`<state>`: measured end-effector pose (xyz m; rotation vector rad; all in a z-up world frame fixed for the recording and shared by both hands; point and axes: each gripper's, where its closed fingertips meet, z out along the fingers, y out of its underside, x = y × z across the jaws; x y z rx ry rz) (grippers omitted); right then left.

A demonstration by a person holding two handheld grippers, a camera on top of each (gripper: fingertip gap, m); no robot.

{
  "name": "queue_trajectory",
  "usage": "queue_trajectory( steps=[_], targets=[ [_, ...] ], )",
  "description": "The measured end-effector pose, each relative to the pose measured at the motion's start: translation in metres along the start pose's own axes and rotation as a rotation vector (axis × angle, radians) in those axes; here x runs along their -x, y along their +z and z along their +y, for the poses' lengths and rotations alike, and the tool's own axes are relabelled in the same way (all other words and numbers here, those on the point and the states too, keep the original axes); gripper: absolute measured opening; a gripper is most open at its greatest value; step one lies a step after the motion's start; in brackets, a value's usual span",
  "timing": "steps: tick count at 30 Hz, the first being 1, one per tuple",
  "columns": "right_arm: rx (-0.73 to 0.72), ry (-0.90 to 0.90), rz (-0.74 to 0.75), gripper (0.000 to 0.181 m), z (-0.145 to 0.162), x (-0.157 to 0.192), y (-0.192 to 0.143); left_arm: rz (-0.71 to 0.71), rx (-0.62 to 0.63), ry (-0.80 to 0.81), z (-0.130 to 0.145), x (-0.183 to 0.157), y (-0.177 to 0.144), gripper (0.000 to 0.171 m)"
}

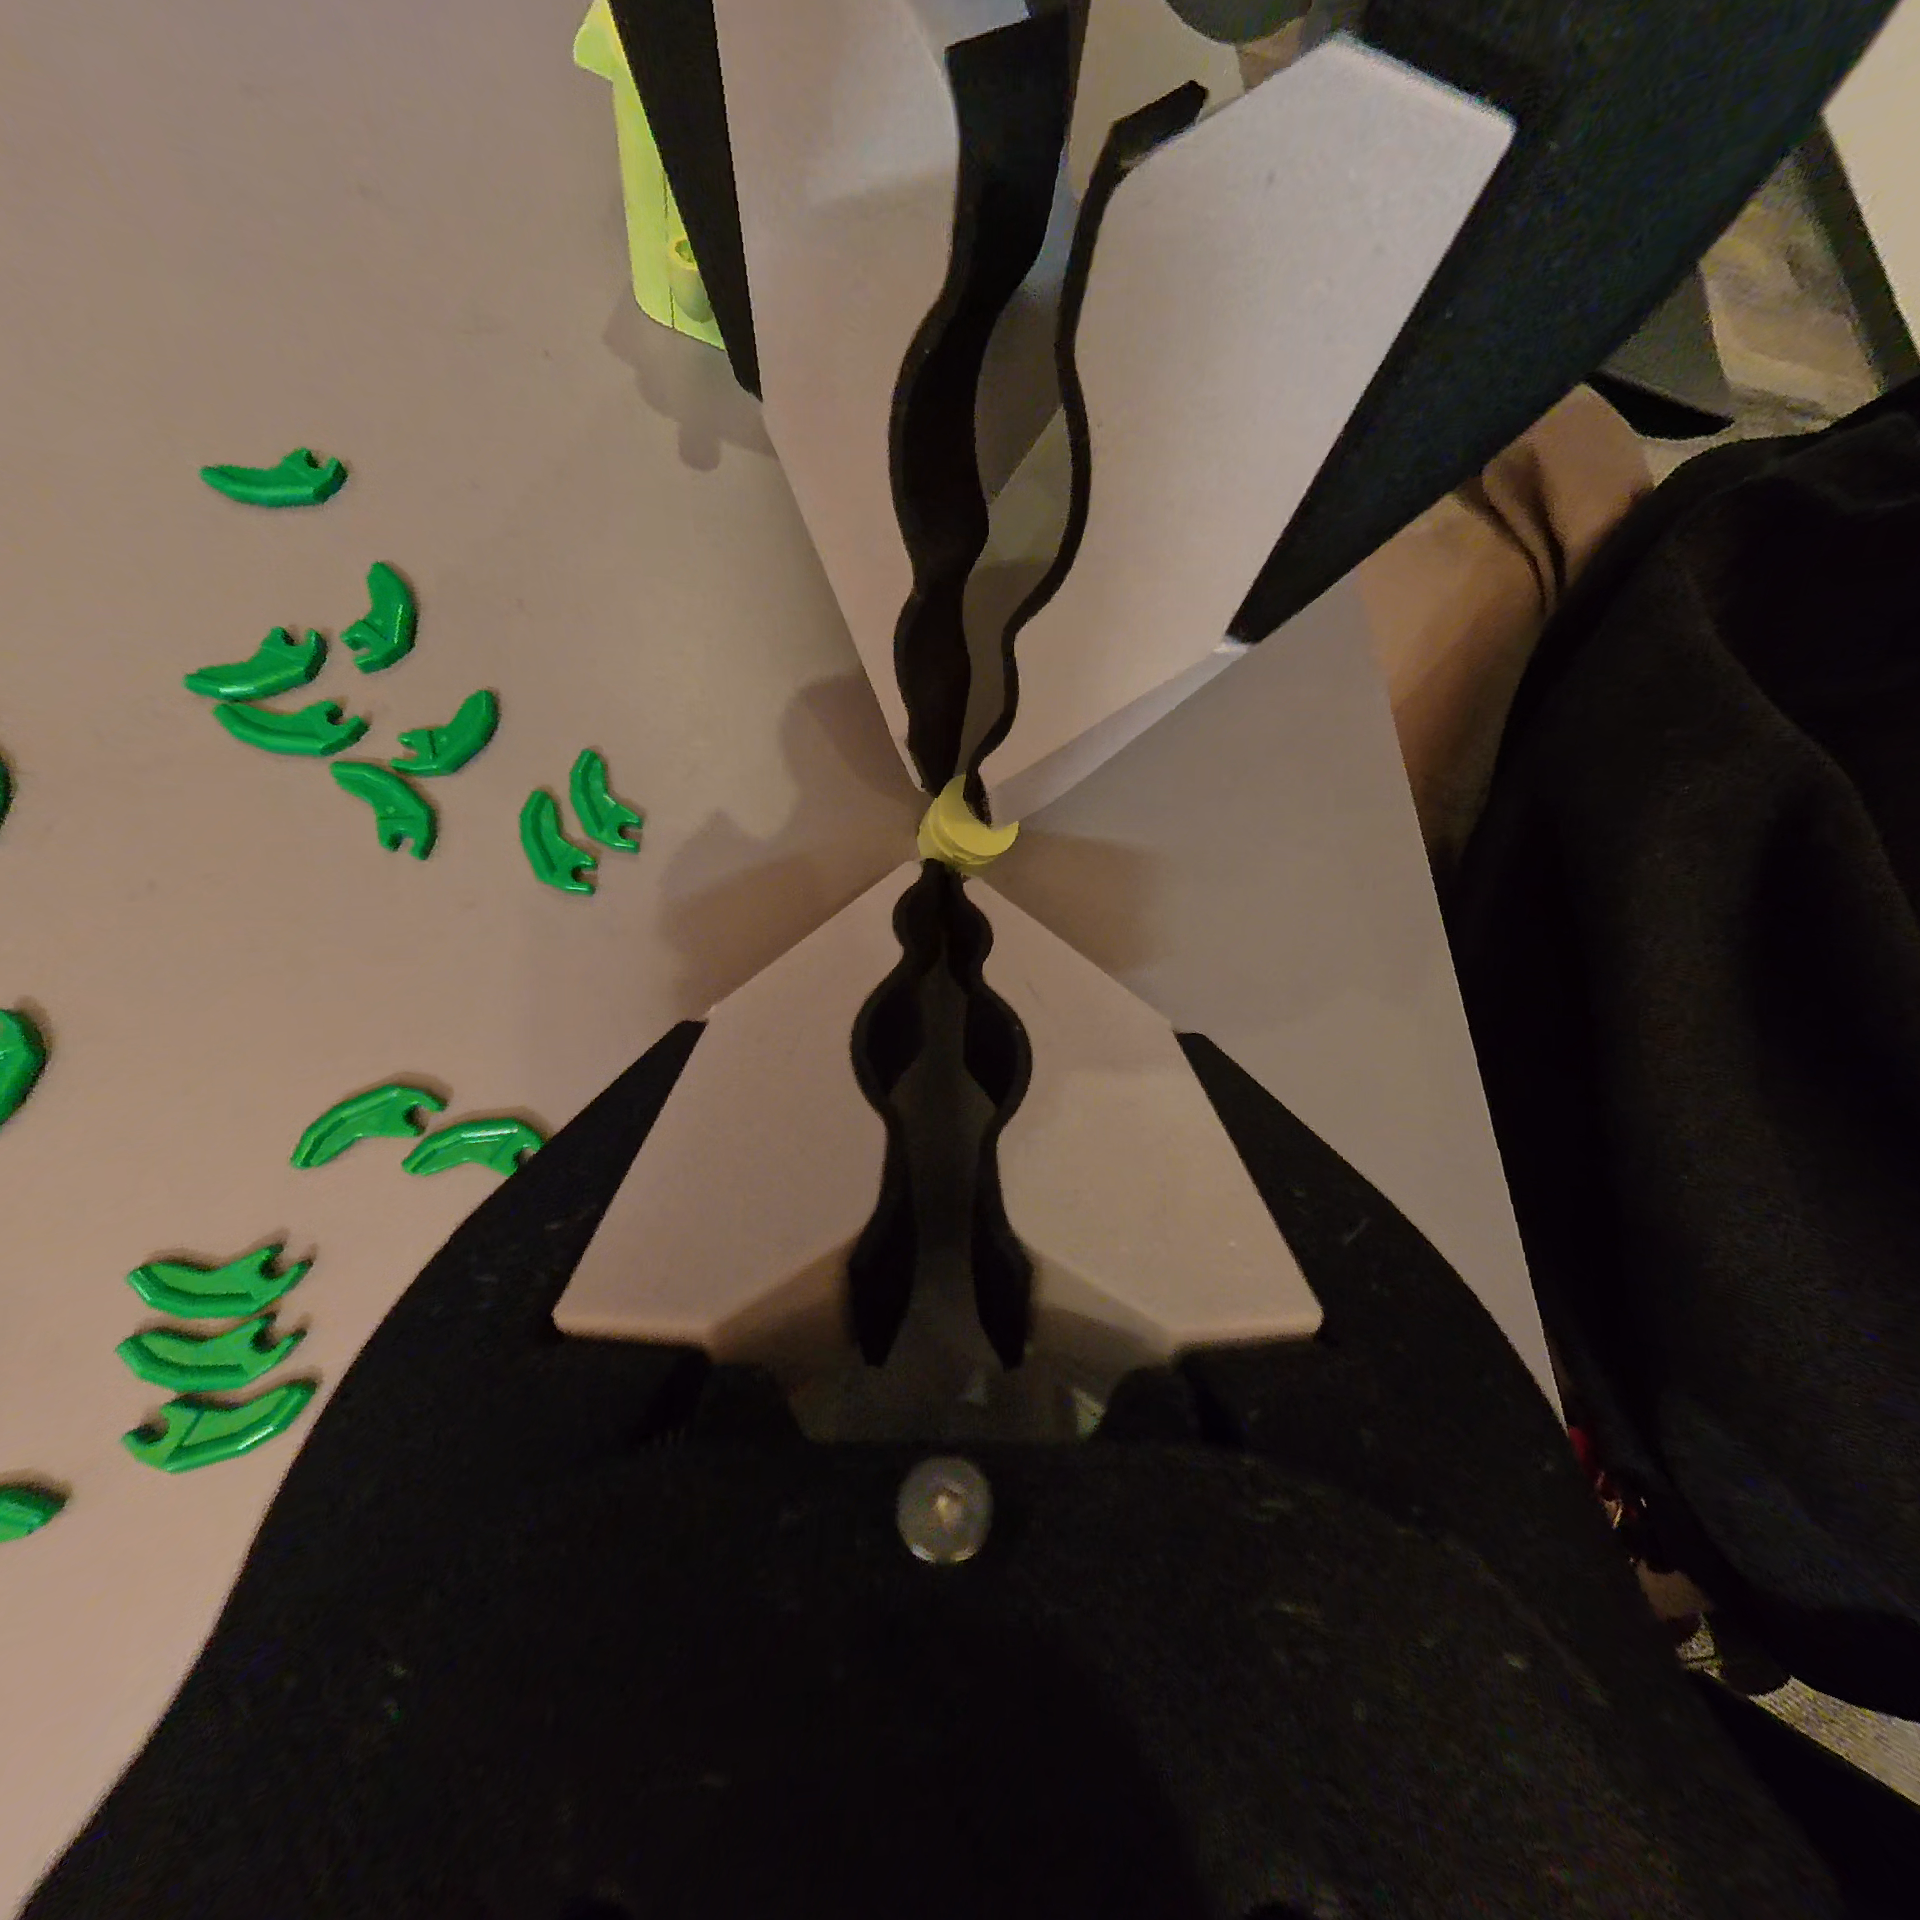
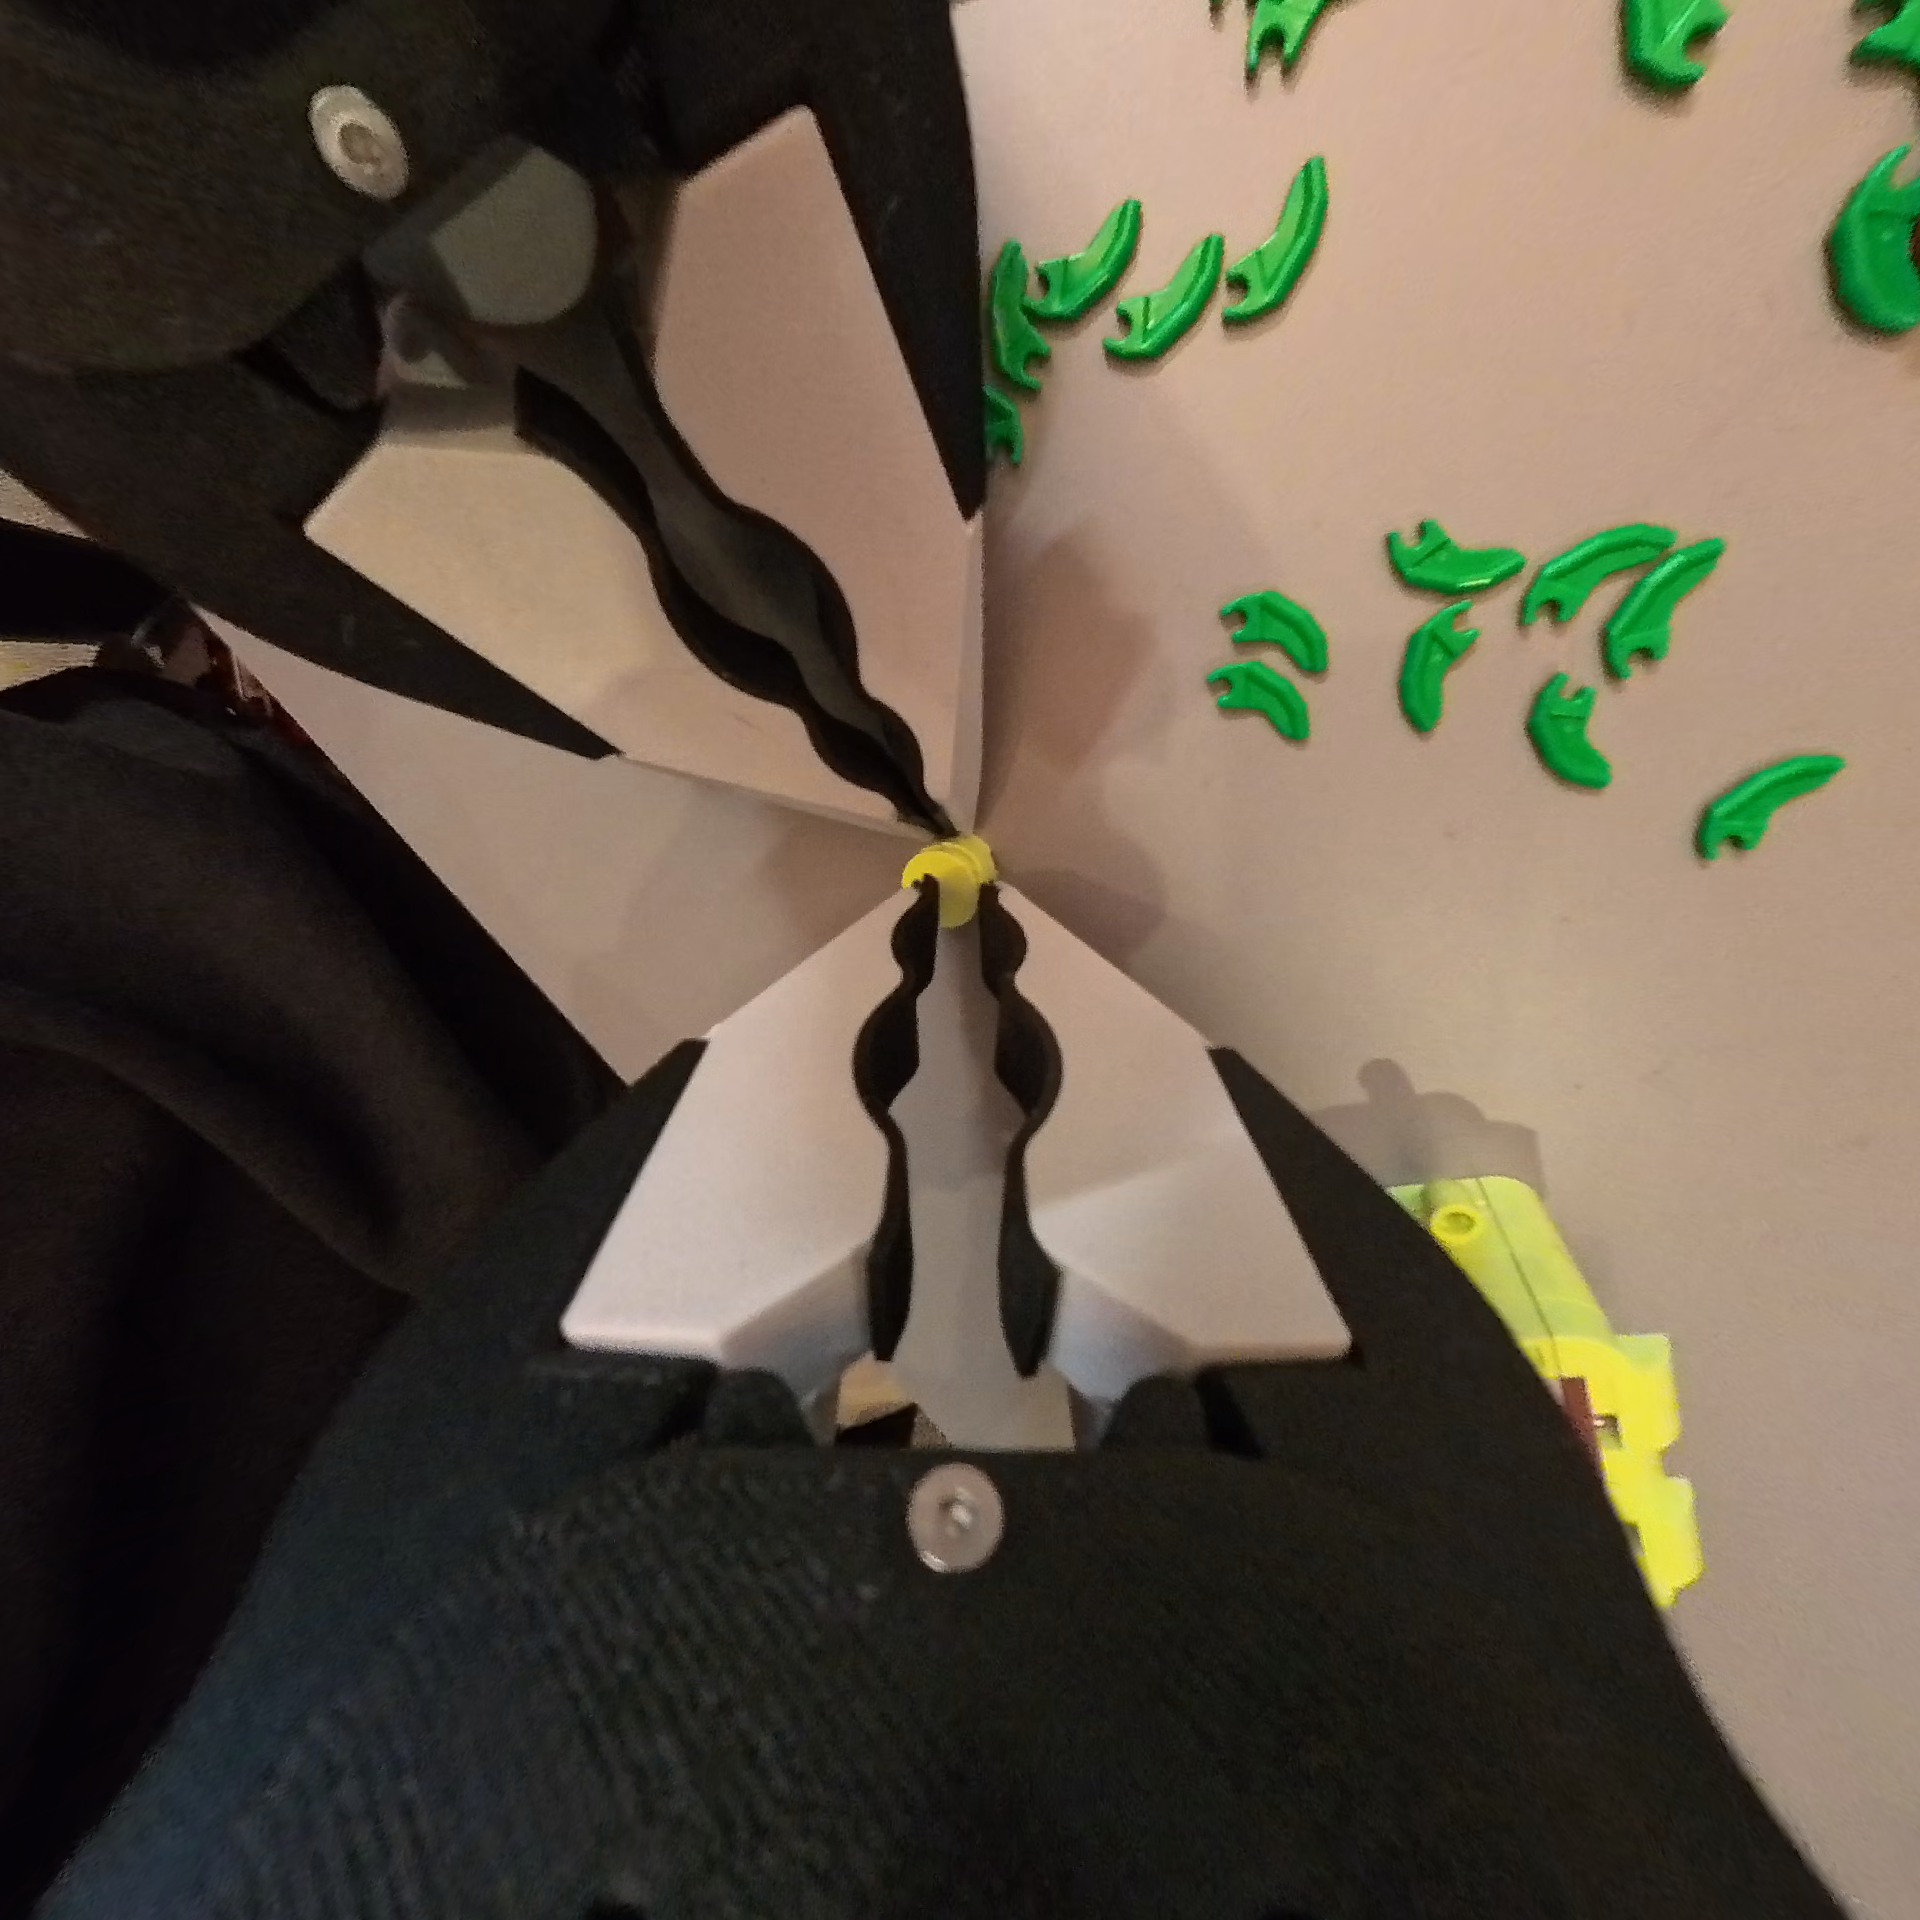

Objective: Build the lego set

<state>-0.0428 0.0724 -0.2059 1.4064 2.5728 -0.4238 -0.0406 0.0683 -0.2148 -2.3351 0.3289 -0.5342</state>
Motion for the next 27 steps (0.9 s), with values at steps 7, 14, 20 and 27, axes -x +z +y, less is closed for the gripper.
queue_trajectory(
  steps=[7,14,20,27],
  targets=[
    [-0.015,0.071,-0.042,0.006,-0.001,-0.001,0.000,-0.003,0.000,0.003,0.000,0.000,0.000,0.000],
    [-0.086,0.013,0.063,0.000,-0.011,-0.015,0.009,-0.007,0.004,0.000,0.000,0.000,0.001,0.000],
    [-0.398,-0.074,0.246,0.000,-0.036,-0.021,-0.028,-0.015,0.000,-0.008,0.000,0.002,0.001,0.000],
    [-0.545,-0.080,0.337,0.007,0.018,-0.013,-0.074,0.015,0.000,-0.034,0.000,0.002,0.000,0.000]
  ],
)
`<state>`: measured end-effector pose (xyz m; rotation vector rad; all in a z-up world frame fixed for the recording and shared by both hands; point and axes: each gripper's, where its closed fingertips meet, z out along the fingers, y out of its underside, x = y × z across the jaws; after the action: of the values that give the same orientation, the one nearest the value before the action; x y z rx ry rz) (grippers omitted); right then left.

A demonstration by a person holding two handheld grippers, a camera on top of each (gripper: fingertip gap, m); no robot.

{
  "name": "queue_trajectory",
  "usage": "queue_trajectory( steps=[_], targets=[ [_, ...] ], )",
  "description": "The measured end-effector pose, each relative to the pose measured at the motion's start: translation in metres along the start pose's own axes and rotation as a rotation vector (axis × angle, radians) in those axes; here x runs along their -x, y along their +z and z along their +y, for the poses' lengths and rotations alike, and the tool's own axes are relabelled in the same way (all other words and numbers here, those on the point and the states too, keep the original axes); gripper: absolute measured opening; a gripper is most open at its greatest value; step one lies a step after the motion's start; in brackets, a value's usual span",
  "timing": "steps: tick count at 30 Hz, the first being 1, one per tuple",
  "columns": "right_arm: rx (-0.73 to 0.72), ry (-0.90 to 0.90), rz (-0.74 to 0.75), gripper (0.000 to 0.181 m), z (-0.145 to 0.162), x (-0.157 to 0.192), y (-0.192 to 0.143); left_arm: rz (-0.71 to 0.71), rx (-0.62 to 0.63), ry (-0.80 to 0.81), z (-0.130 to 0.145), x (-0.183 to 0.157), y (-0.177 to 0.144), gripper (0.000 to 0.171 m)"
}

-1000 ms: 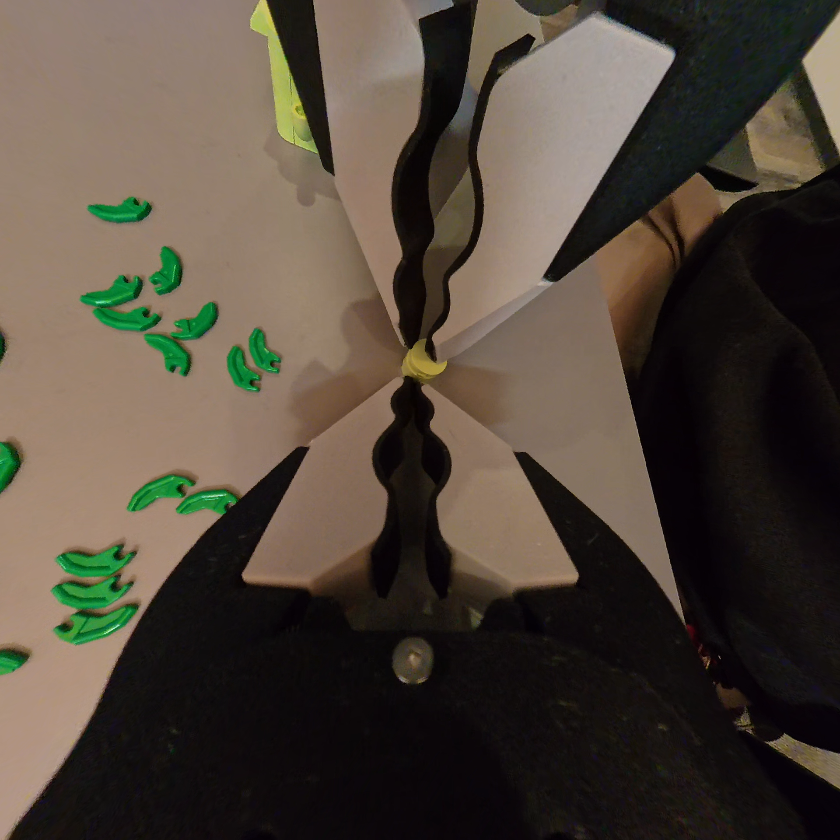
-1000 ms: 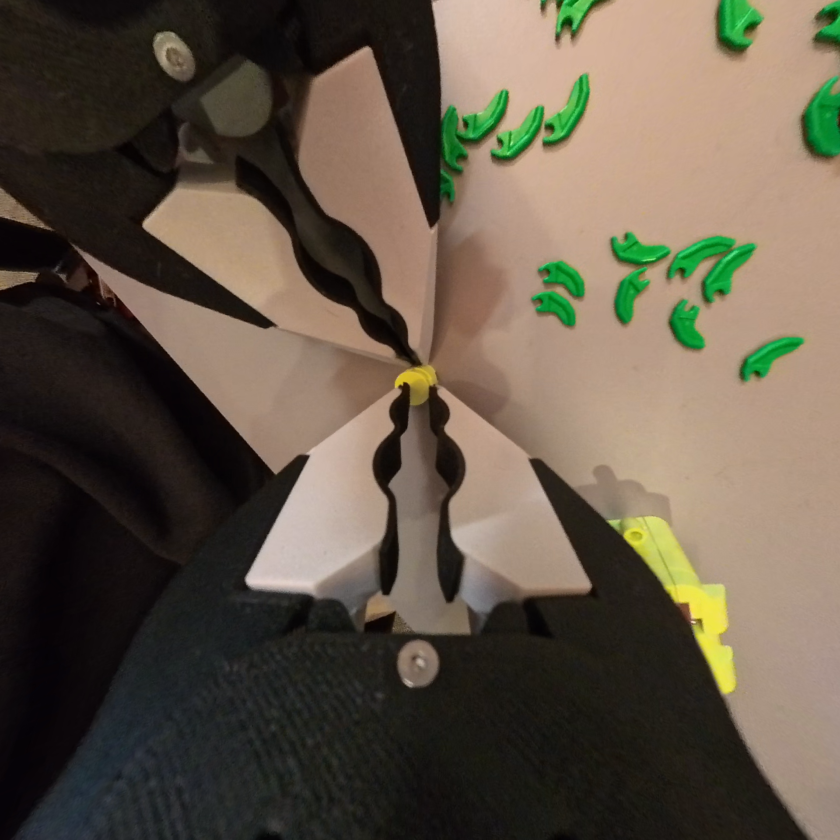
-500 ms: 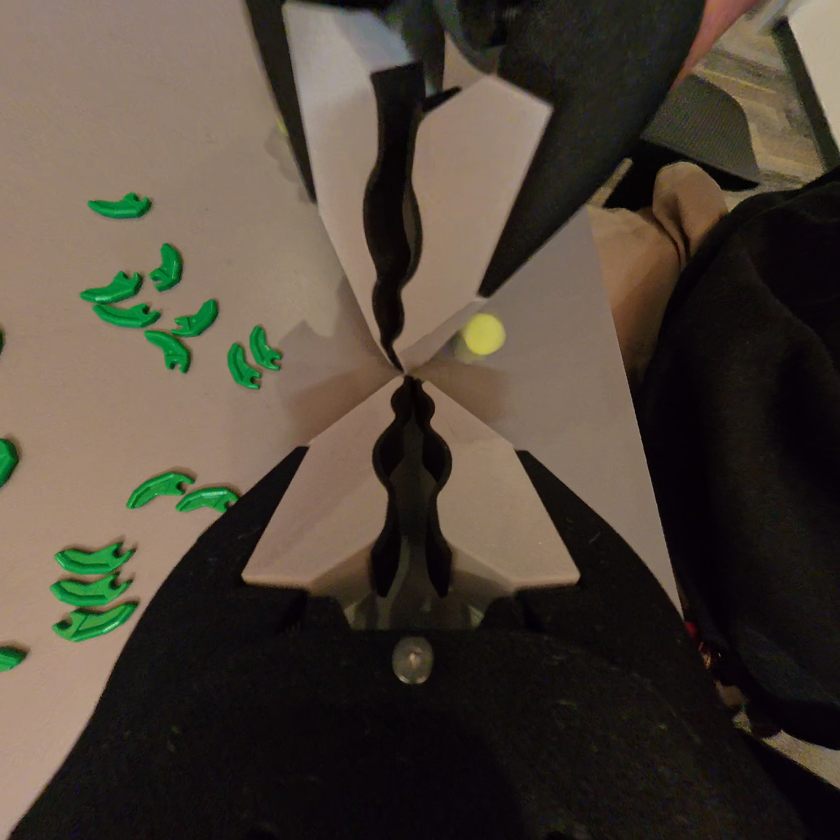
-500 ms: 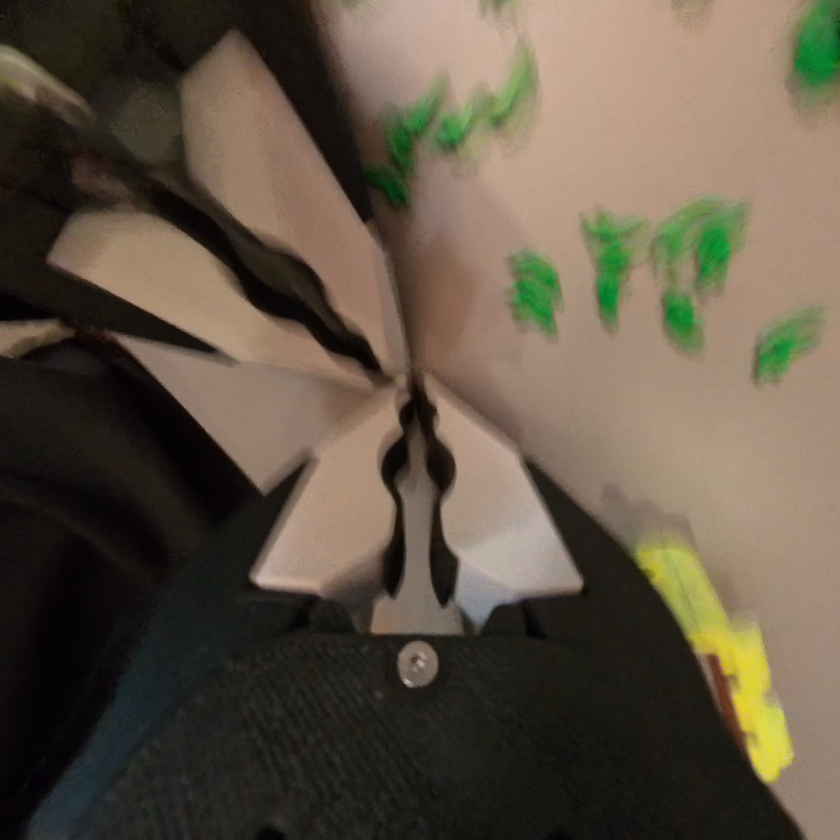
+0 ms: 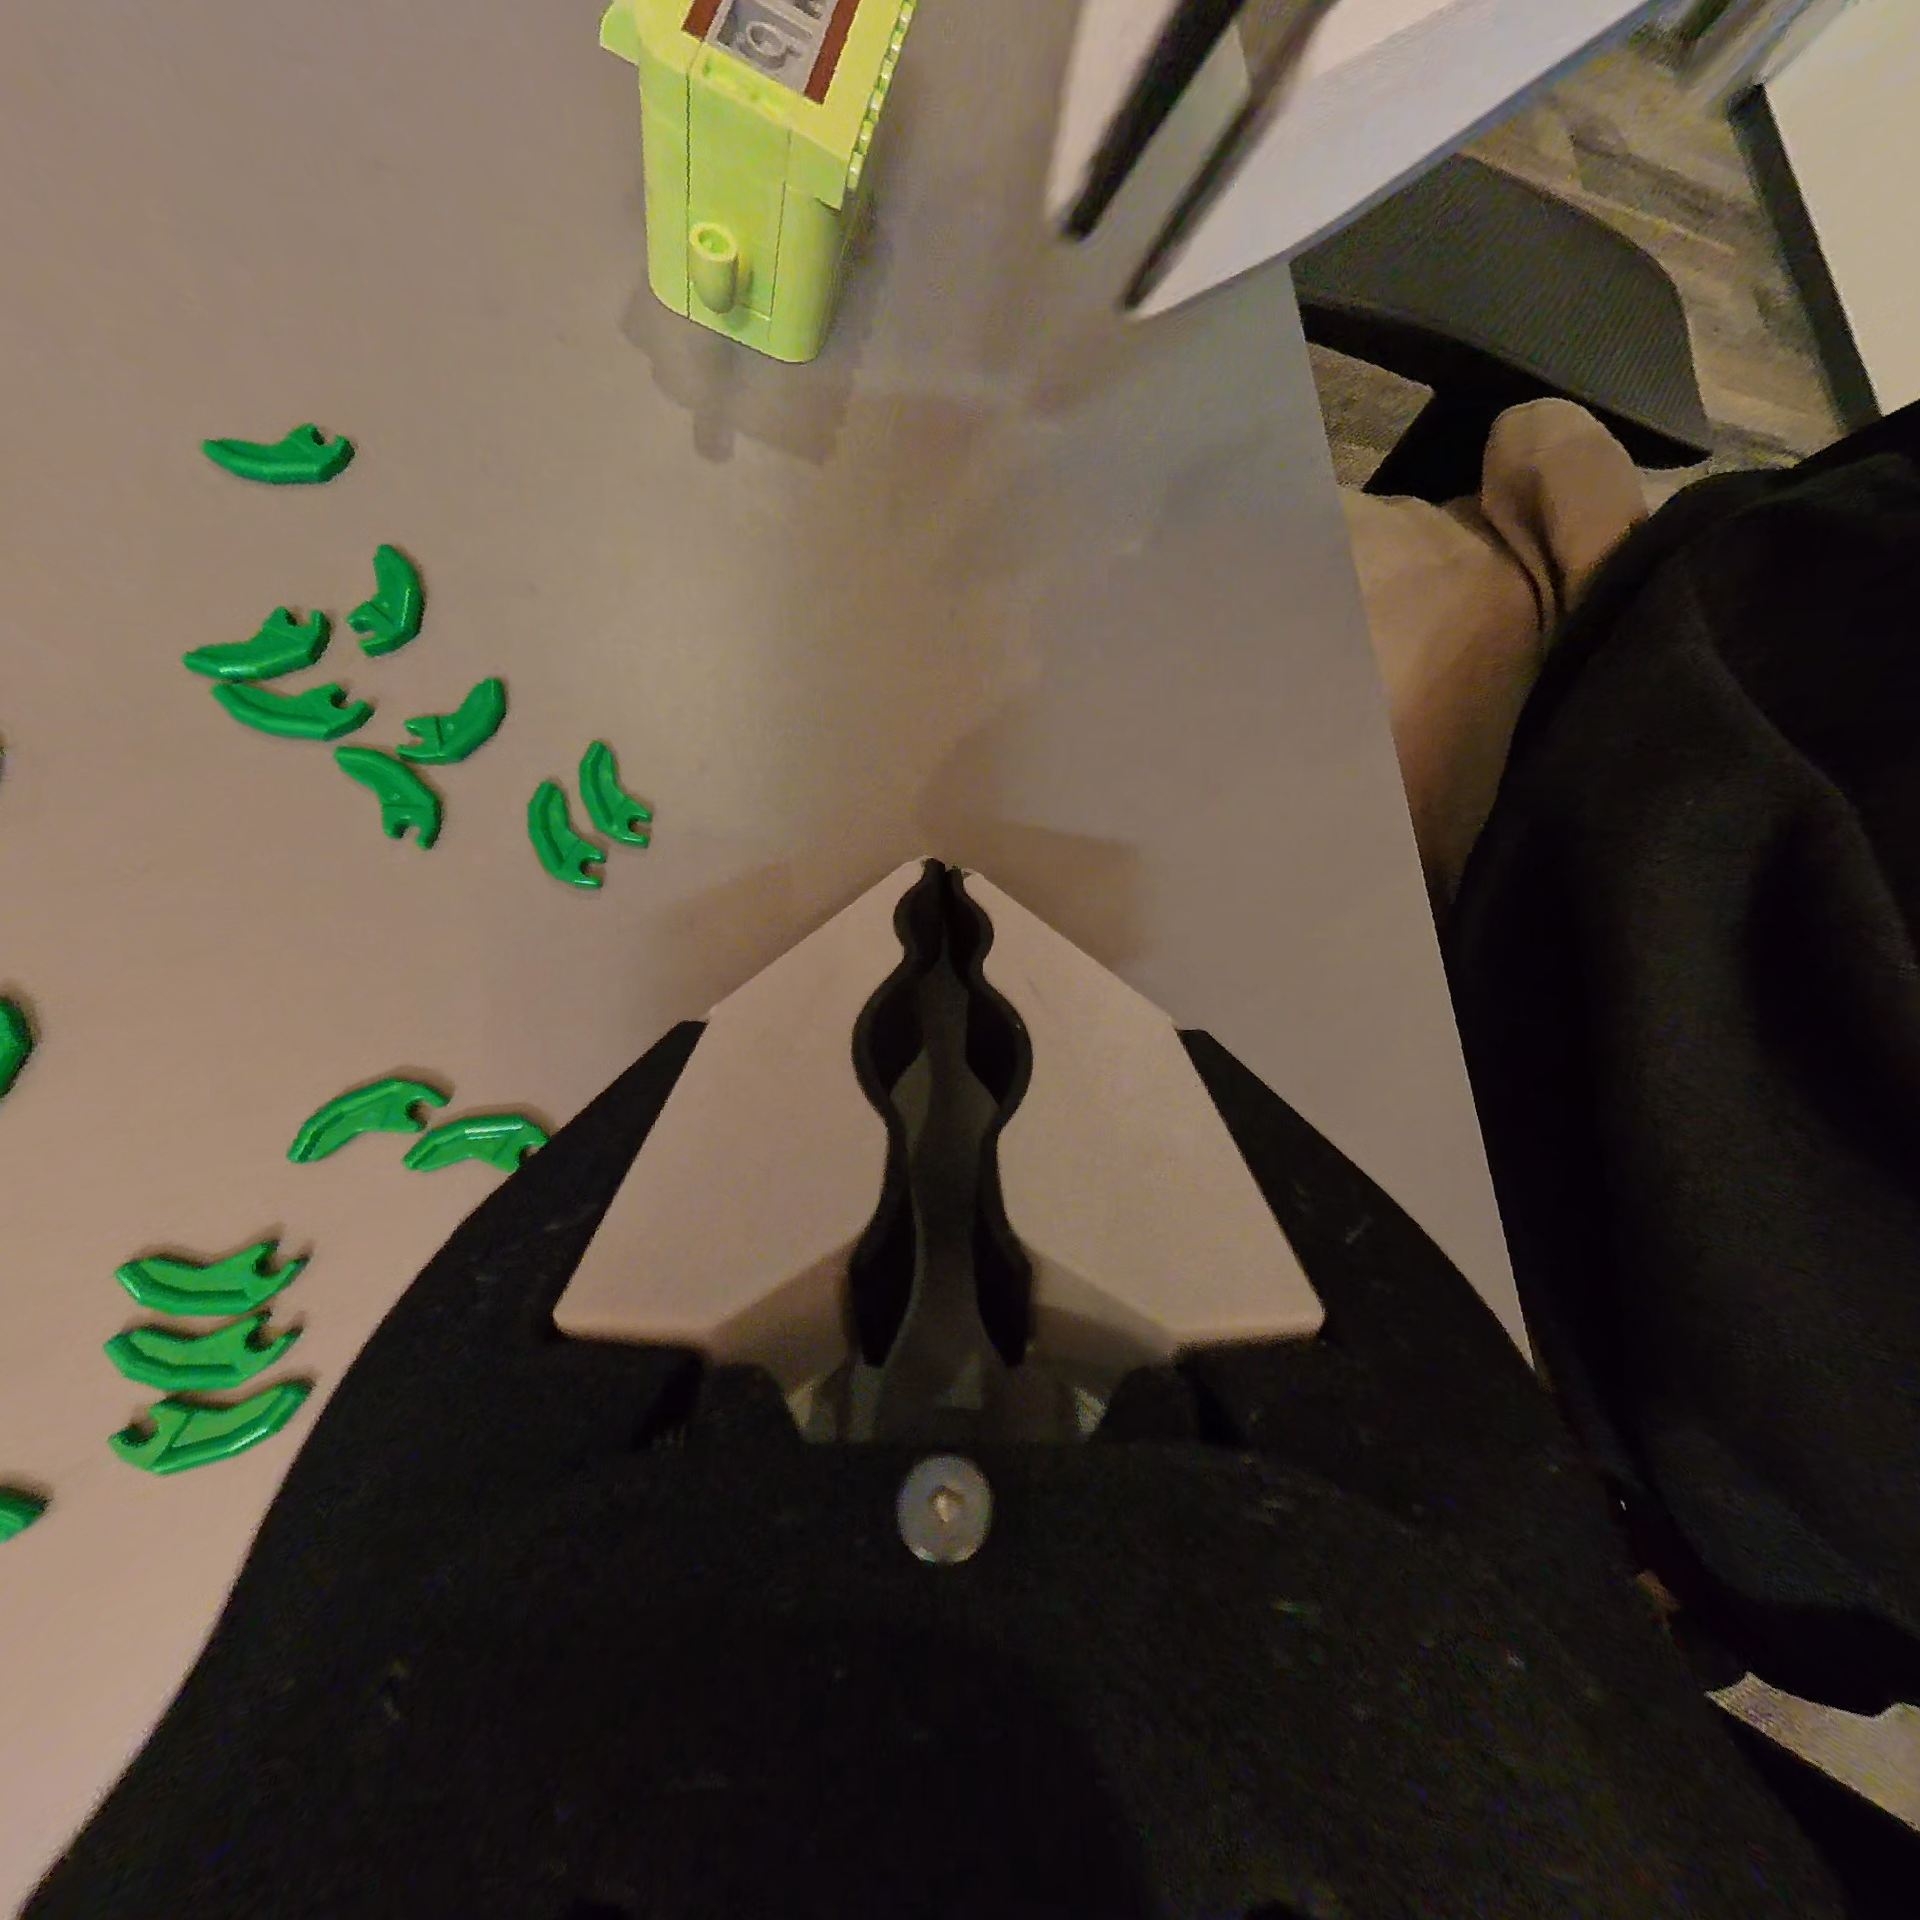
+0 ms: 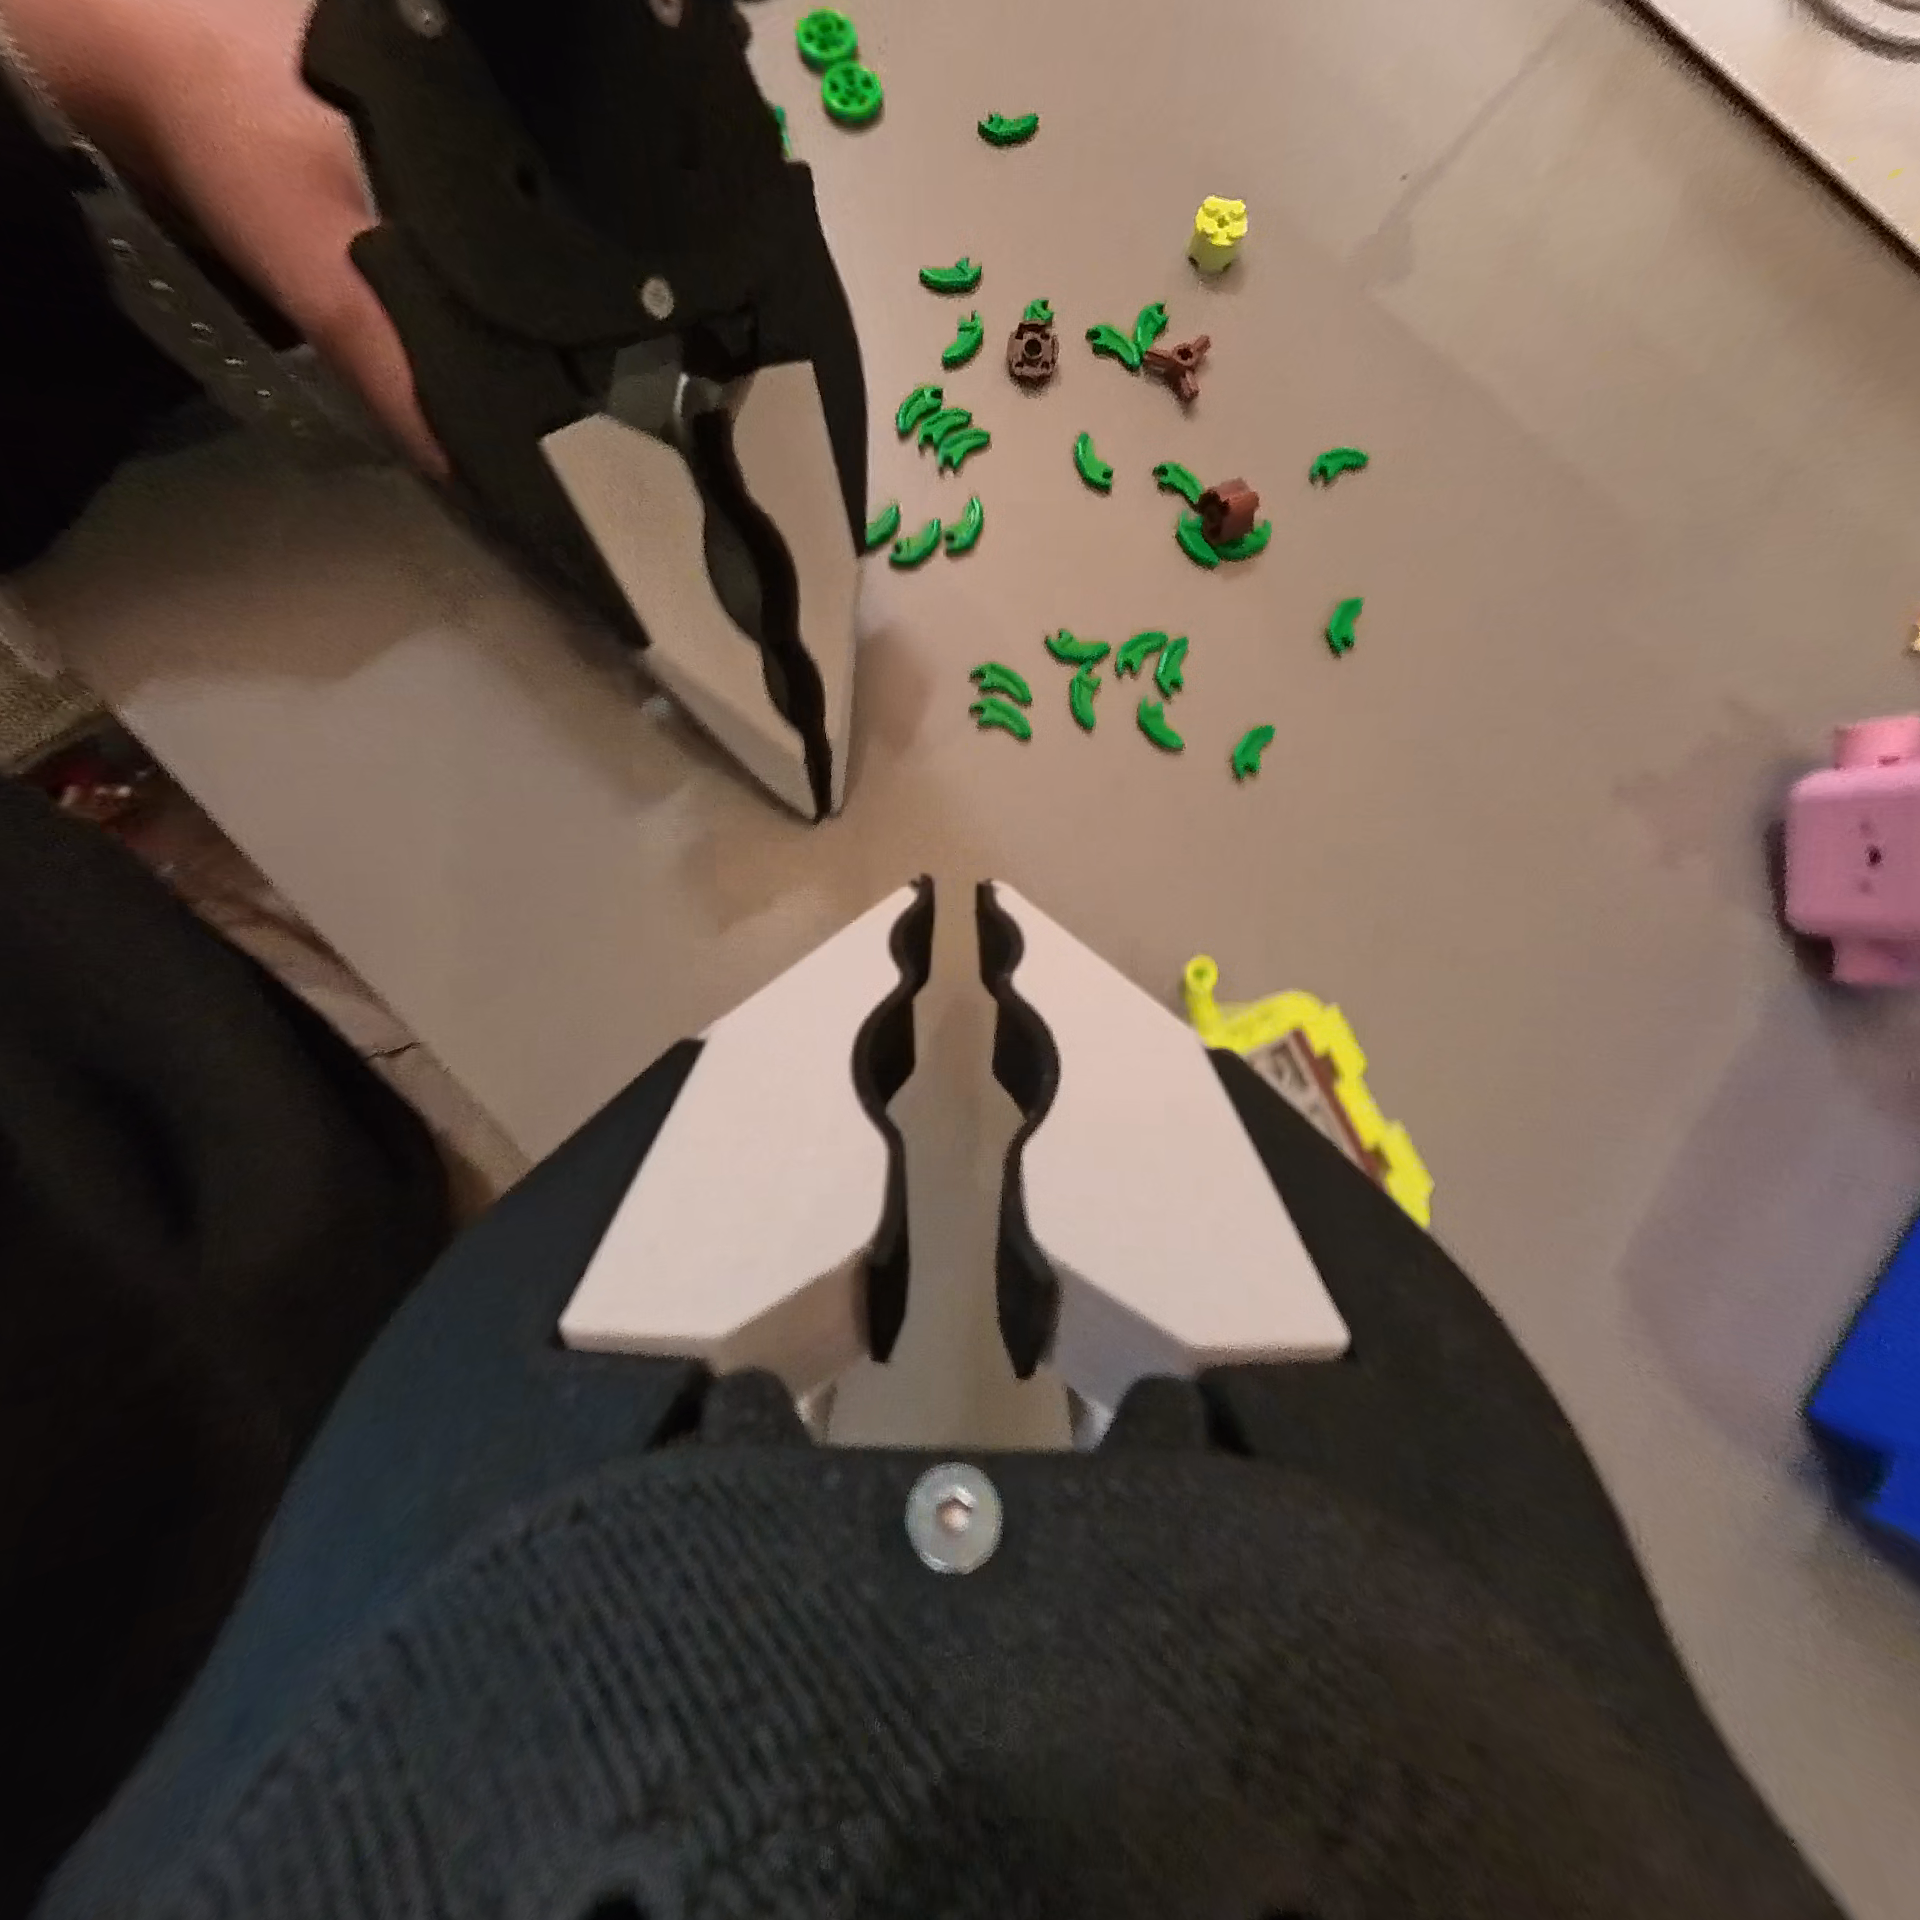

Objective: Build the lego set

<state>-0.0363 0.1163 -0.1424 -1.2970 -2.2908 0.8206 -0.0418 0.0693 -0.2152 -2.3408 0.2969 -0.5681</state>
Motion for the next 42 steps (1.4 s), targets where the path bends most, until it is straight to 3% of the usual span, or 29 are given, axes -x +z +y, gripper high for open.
queue_trajectory(
  steps=[8,13,18,24,31,33,35,39,42],
  targets=[
    [0.084,0.135,0.074,0.013,0.103,-0.012,-0.054,-0.007,0.002,0.013,0.000,0.000,0.000,0.000],
    [-0.050,0.269,0.068,0.014,0.102,-0.022,-0.082,-0.061,-0.019,0.048,-0.005,0.001,0.000,0.000],
    [-0.162,0.304,0.214,0.012,0.130,-0.029,-0.122,-0.151,-0.282,-0.023,-0.035,-0.010,-0.022,0.000],
    [-0.235,0.296,0.471,0.018,0.205,-0.022,-0.182,-0.335,-0.437,-0.032,-0.046,-0.045,-0.030,0.002],
    [-0.096,0.339,0.665,0.034,0.361,0.015,-0.227,-0.401,-0.557,-0.034,-0.051,-0.126,0.005,0.006],
    [-0.035,0.367,0.628,0.019,0.419,0.036,-0.226,-0.410,-0.532,-0.025,-0.044,-0.149,0.026,0.007],
    [0.025,0.443,0.587,0.019,0.483,0.052,-0.215,-0.396,-0.498,-0.036,-0.039,-0.172,0.052,0.007],
    [0.168,0.607,0.495,0.038,0.618,0.083,-0.169,-0.346,-0.435,-0.094,-0.026,-0.210,0.110,0.007],
    [0.235,0.727,0.402,0.031,0.703,0.103,-0.126,-0.265,-0.414,-0.171,-0.024,-0.237,0.152,0.007]
  ],
)
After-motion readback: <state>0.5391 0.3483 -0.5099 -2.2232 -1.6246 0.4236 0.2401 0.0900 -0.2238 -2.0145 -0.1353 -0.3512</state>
